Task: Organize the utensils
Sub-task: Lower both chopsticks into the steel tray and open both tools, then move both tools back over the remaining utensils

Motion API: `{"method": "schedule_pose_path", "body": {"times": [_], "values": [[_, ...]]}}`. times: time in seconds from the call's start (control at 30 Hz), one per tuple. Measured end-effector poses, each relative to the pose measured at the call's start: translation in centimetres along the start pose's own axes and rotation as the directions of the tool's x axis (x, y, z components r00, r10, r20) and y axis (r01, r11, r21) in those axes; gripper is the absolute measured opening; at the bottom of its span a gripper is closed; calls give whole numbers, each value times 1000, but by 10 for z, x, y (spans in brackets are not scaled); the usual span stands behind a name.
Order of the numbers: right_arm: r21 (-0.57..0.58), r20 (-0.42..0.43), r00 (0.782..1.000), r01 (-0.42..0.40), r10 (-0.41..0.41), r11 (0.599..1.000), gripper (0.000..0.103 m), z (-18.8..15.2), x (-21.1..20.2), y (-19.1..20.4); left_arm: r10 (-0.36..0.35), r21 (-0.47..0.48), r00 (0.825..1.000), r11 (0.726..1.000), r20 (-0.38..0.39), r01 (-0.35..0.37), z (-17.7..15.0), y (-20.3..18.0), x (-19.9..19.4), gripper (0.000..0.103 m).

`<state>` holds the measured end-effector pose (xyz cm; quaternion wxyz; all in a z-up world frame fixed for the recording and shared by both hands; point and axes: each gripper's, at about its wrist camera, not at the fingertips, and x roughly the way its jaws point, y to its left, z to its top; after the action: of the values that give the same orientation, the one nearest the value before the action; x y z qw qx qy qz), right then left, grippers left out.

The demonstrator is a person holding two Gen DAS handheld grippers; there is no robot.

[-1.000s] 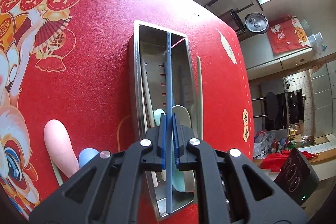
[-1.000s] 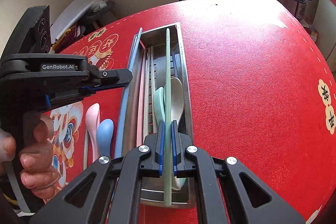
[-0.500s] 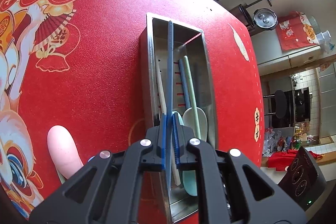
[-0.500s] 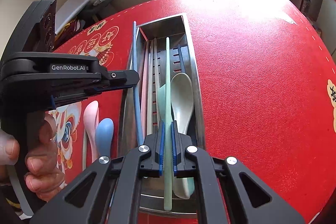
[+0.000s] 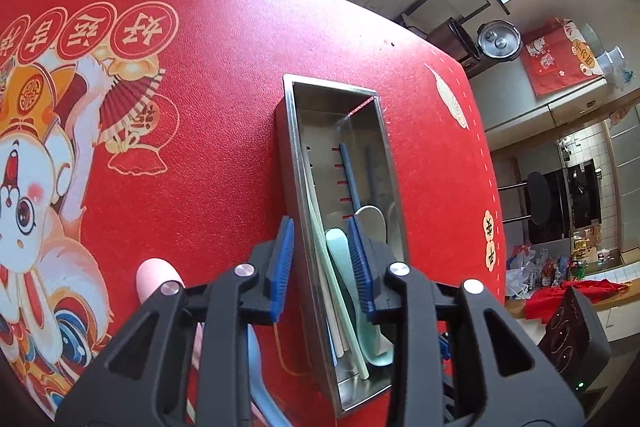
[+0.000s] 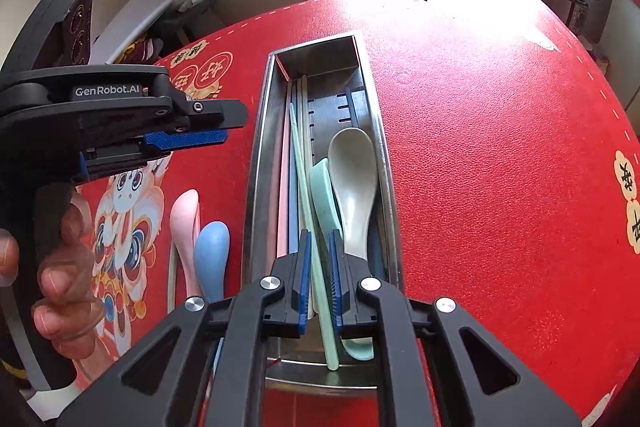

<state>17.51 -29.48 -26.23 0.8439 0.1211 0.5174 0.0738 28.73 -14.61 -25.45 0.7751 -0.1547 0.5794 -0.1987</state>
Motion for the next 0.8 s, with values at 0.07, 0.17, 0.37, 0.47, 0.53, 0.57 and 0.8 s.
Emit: {"method": "schedule_pose_path", "body": {"times": [0.07,0.17,0.37,0.47,0.53,0.57,0.8], "values": [[1,15,1000,4,-4,1000,18,-4,-8,0,6,14,1000,1000,20,-6,-1,4,-12,36],[-1,28,1000,9,-9,1000,18,-12,-17,3,24,39,999,999,49,-25,-5,11,-32,45],[-2,62,998,4,-4,1000,18,-32,-33,10,93,107,991,989,96,-103,-23,31,-69,48],[-16,94,996,8,-6,1000,23,-44,-38,18,135,147,985,978,108,-150,-37,41,-80,48],[-14,107,994,-6,7,1000,33,-53,-42,20,153,162,982,972,111,-169,-48,51,-86,52],[-11,109,994,-14,15,1000,36,-58,-43,22,155,167,982,971,111,-172,-54,56,-89,52],[-31,86,996,-26,28,999,45,-88,-39,32,196,206,977,956,80,-208,-103,81,-88,52]]}}
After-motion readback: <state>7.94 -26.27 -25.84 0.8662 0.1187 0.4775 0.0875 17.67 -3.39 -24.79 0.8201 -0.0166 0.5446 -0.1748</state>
